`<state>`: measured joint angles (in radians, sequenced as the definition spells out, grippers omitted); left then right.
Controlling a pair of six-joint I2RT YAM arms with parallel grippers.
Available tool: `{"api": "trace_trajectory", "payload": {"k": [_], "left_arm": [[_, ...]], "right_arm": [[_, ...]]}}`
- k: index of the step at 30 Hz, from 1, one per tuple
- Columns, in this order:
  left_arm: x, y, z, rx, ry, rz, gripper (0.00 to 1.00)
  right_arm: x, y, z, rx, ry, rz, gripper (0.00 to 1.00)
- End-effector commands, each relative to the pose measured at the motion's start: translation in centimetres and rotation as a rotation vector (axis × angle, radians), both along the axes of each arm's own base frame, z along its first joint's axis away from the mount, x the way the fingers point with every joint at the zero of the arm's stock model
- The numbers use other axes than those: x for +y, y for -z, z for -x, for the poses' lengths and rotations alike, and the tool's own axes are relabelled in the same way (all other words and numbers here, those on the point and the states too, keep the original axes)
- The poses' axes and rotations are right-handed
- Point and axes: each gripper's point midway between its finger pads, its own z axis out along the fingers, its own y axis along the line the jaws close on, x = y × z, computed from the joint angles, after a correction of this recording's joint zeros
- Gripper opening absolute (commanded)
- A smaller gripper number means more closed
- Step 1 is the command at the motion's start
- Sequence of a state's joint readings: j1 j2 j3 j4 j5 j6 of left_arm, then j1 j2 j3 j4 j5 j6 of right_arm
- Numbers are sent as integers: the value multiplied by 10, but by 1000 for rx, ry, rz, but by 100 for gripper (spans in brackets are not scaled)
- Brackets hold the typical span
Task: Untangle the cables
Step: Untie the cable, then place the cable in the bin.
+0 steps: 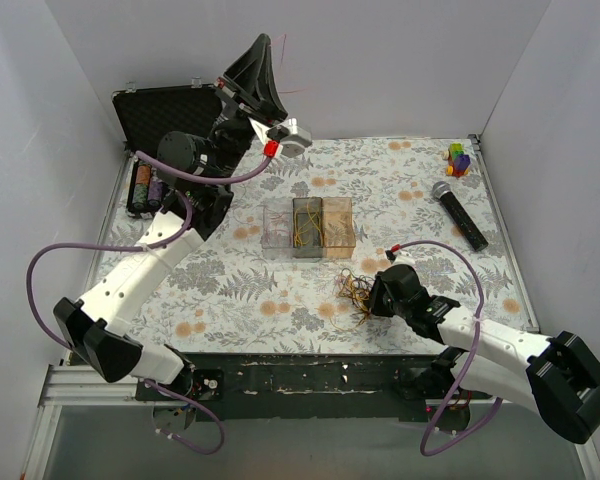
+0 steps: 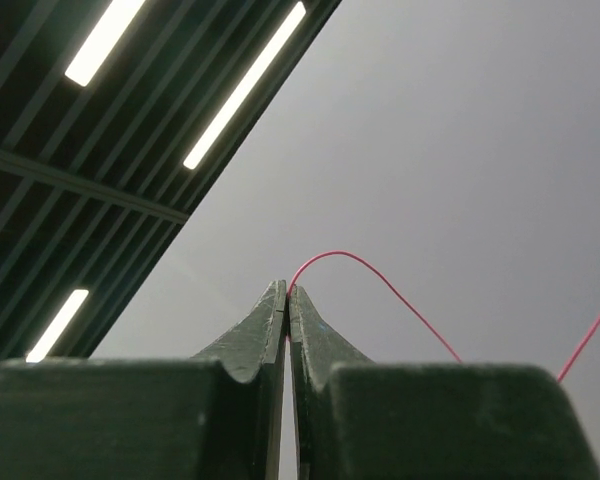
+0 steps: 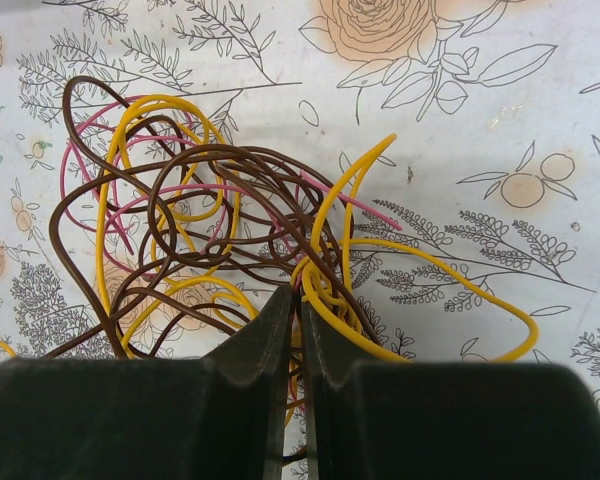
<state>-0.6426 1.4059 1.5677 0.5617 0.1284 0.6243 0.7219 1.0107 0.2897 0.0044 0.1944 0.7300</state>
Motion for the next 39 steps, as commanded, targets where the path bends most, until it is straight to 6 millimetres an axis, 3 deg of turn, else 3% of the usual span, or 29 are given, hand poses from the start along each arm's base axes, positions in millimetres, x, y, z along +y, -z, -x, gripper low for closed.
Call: {"api": "trace_trajectory", "payload": {"k": [1, 21, 28, 39], "left_arm": [[0, 1, 0, -14, 22, 13, 0], [-10, 27, -9, -36, 23, -82, 0], [-24, 55, -25, -26, 25, -123, 0], [-40, 67, -50, -16, 52, -87, 0]], "right_arm": [[-11, 14, 13, 52, -4, 49, 15], [-12, 11, 13, 50, -3, 48, 15], [-11, 9, 12, 46, -2, 49, 15], [-12, 10, 11, 43, -5, 58, 15]]}}
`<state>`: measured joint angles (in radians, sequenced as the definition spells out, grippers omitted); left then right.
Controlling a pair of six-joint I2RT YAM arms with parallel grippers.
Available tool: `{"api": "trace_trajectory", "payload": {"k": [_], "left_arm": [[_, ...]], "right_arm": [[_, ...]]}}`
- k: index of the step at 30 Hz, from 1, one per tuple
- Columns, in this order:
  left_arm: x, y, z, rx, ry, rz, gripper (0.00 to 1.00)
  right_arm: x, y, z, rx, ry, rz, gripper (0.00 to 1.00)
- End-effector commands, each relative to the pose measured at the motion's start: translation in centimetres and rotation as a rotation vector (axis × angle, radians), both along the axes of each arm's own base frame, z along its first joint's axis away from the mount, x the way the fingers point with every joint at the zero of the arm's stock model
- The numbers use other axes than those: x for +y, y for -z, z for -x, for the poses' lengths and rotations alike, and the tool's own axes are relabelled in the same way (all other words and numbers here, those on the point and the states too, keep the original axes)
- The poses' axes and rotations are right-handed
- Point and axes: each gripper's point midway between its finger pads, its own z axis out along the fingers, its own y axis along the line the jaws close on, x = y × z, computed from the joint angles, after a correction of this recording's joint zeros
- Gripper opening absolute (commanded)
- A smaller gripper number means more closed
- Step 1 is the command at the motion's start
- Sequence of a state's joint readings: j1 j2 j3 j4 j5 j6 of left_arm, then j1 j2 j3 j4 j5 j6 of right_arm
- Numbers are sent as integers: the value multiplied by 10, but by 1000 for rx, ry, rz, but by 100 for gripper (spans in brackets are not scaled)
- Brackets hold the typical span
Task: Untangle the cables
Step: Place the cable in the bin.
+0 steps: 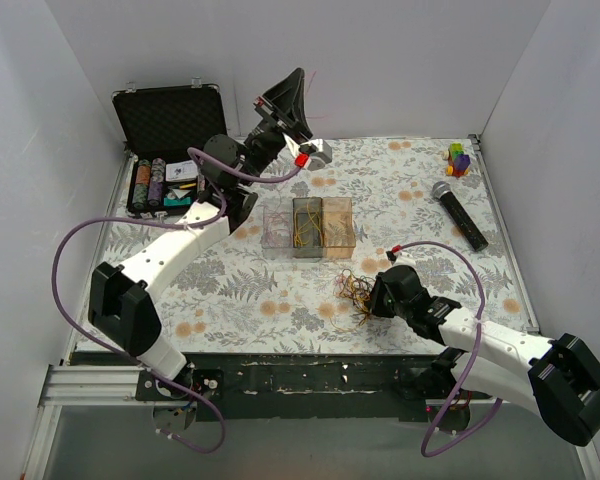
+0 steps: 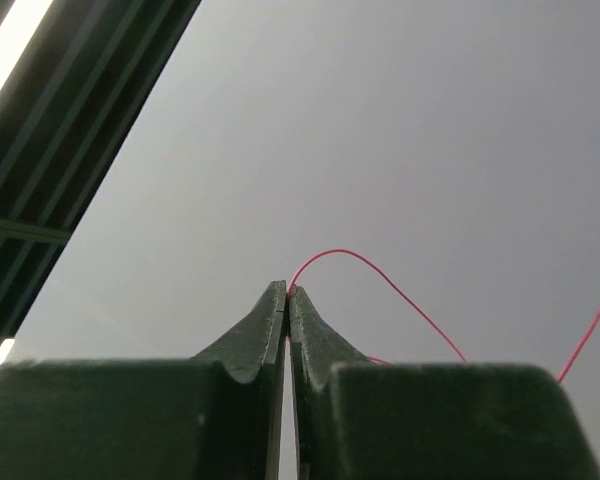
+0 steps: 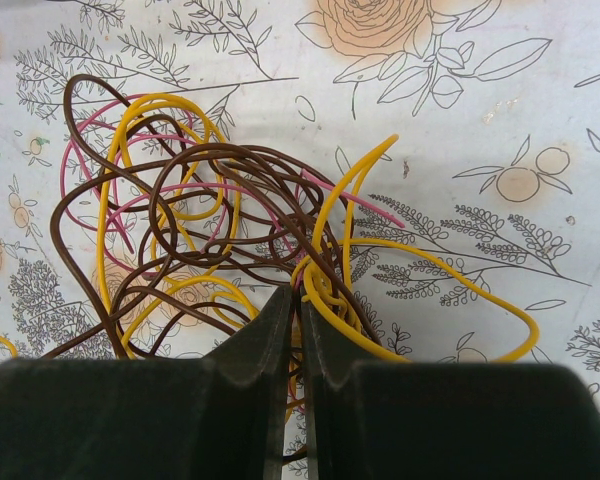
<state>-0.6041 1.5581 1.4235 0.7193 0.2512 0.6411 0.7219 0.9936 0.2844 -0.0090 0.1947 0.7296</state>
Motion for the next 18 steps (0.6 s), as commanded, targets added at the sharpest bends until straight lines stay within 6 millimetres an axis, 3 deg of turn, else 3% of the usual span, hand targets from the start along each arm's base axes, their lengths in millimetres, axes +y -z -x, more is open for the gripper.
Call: {"api": "trace_trajectory", "payload": {"k": [1, 5, 12, 18], "left_arm": [[9, -24, 11, -57, 20, 69, 0], [10, -4, 9, 30, 44, 80, 0], [29, 32, 11, 217, 34, 140, 0], [42, 89, 12, 455, 24, 188, 0]], "right_arm": [[-10, 10, 9, 42, -3, 57, 15], [-11, 10, 10, 39, -2, 54, 15], [-11, 11, 10, 42, 2, 54, 15], [-10, 11, 9, 42, 2, 54, 15]]}}
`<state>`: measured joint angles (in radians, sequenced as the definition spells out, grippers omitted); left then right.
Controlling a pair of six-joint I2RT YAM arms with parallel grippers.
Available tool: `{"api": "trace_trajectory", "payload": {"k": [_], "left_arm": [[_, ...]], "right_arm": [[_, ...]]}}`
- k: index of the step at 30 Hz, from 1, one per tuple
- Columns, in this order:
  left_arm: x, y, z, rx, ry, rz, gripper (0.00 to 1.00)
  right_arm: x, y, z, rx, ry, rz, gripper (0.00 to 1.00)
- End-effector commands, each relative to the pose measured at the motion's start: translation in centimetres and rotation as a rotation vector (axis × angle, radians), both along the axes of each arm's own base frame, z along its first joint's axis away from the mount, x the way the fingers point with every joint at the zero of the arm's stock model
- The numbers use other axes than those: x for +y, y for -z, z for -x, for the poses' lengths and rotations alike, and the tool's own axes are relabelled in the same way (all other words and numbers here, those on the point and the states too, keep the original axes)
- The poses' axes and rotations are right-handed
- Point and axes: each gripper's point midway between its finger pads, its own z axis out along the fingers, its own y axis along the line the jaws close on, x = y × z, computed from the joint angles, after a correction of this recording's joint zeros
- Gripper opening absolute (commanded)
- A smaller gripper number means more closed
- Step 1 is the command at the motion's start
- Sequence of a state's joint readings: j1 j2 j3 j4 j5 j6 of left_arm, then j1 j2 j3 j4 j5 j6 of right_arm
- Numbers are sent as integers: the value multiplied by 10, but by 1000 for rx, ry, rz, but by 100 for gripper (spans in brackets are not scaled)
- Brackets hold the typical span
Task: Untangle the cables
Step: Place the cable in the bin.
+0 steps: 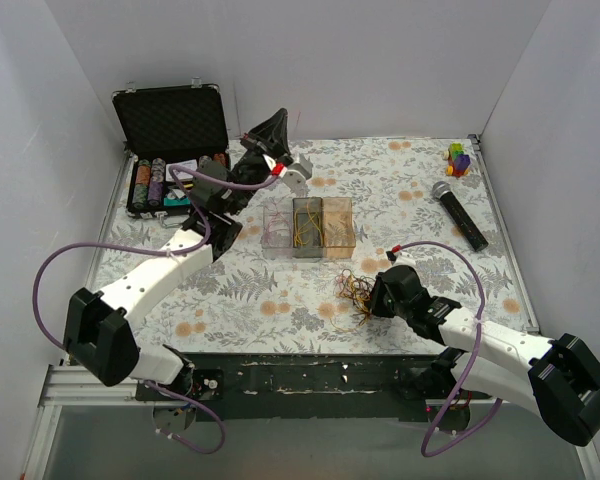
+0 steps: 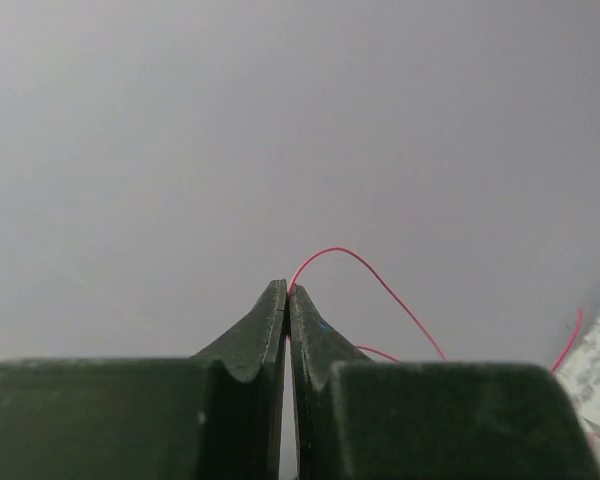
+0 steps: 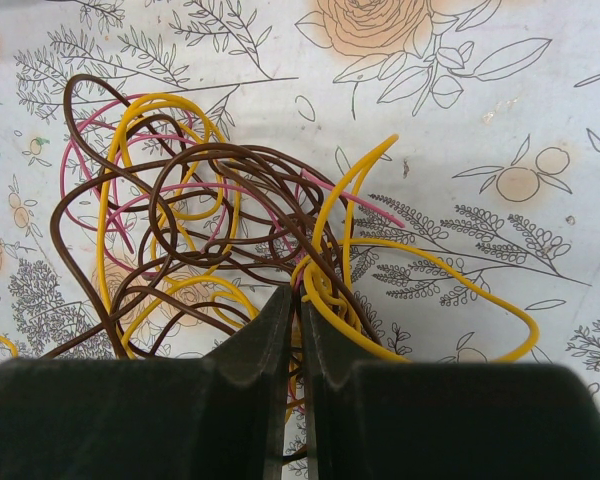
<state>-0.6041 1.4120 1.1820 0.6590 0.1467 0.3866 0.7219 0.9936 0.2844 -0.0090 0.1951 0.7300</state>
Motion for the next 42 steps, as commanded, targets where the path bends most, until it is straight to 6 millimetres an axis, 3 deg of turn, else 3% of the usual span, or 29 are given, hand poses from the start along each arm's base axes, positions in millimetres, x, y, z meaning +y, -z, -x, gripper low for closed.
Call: {"api": "trace_trajectory", "payload": {"k": [1, 11, 16, 22, 25, 36, 42], "left_arm": [[24, 27, 9, 167, -26, 81, 0], [44, 87, 15, 374, -81, 125, 0], [56, 94, 29, 404, -89, 138, 0], [86, 71, 41, 346, -172, 224, 0], [95, 71, 47, 359, -193, 241, 0], [89, 129, 68, 411, -148, -1, 0], [106, 150, 51, 428, -303, -60, 0]], "right_arm": [[-11, 12, 9, 45, 2, 55, 15], [-12, 15, 10, 50, 4, 63, 15], [-13, 19, 12, 58, 2, 64, 15], [-13, 21, 13, 62, -1, 63, 15], [-11, 21, 13, 66, -6, 58, 15], [-13, 22, 14, 67, -2, 66, 15], [-14, 21, 15, 66, 1, 64, 15]]}}
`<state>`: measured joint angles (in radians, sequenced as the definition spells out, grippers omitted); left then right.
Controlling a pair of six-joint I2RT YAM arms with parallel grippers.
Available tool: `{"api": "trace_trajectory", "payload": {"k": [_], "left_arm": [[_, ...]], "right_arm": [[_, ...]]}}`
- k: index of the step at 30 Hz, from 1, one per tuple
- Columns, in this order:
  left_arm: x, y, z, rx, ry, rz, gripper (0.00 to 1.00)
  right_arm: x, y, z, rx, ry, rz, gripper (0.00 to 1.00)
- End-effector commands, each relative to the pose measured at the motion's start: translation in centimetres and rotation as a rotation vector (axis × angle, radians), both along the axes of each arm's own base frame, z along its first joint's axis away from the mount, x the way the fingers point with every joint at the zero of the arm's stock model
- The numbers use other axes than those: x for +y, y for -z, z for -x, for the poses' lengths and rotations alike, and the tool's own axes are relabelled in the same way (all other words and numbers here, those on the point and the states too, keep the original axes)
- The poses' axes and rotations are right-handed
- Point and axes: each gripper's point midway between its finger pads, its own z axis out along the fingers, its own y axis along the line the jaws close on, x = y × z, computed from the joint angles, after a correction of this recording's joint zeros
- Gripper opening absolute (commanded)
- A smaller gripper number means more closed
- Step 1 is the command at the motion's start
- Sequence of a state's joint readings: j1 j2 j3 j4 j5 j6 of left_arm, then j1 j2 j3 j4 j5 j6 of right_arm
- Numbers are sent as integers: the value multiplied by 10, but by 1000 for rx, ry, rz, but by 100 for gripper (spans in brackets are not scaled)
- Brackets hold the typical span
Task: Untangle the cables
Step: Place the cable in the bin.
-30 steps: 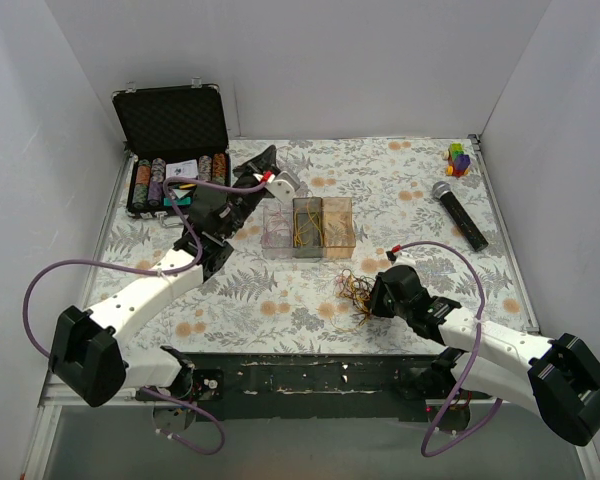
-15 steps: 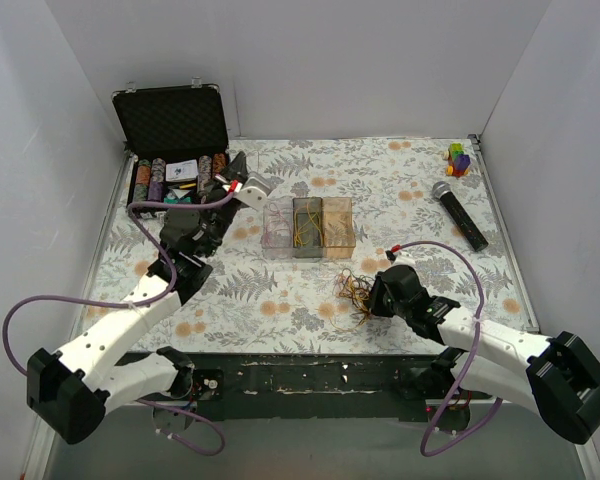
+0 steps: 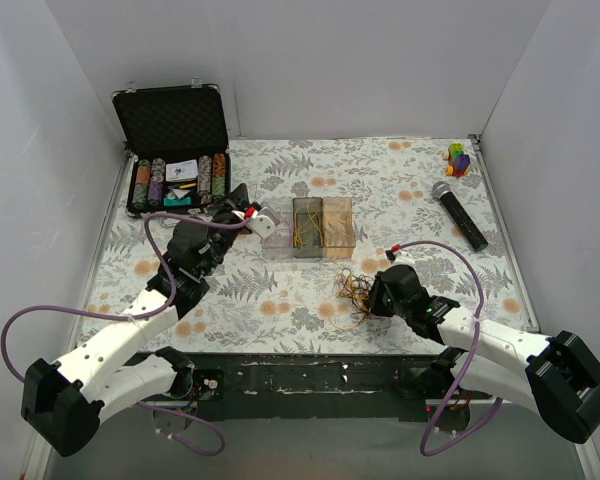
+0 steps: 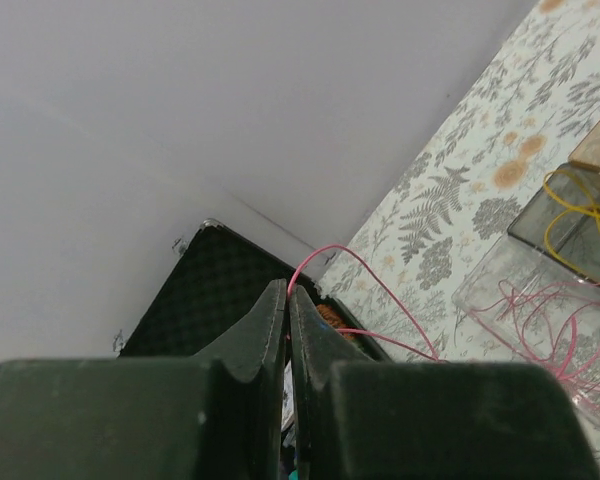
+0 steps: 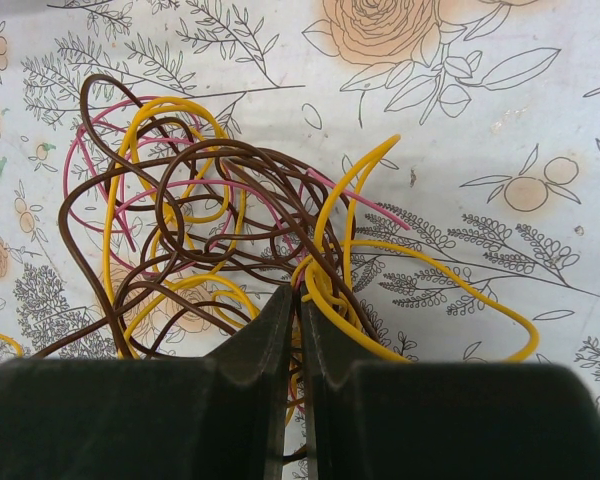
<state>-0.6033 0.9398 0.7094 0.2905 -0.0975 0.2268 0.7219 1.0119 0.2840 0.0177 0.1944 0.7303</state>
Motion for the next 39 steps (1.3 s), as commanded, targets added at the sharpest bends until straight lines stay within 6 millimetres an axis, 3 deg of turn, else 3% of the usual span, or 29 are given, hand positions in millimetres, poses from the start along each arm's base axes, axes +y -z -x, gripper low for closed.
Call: {"api": "trace_trajectory", "payload": {"k": [1, 7, 17, 22, 29, 35, 39], "left_arm": [[21, 5, -15, 4, -140, -54, 0], [37, 0, -24, 22, -239, -2, 0], [75, -20, -45, 94, -433, 231, 0], [76, -5, -42, 121, -431, 221, 0], [90, 27, -30, 75, -433, 20, 0], [107, 33, -35, 139, -492, 87, 0], [96, 34, -35, 161, -435, 132, 0]], "right_arm": [[-16, 21, 17, 71, 3, 68, 15], [-16, 20, 18, 74, -1, 70, 15], [-16, 20, 18, 75, 1, 68, 15], [-16, 21, 18, 76, 0, 70, 15], [-18, 23, 19, 76, 4, 71, 15], [-17, 24, 20, 80, -1, 70, 15], [-17, 24, 20, 77, 1, 67, 15]]}}
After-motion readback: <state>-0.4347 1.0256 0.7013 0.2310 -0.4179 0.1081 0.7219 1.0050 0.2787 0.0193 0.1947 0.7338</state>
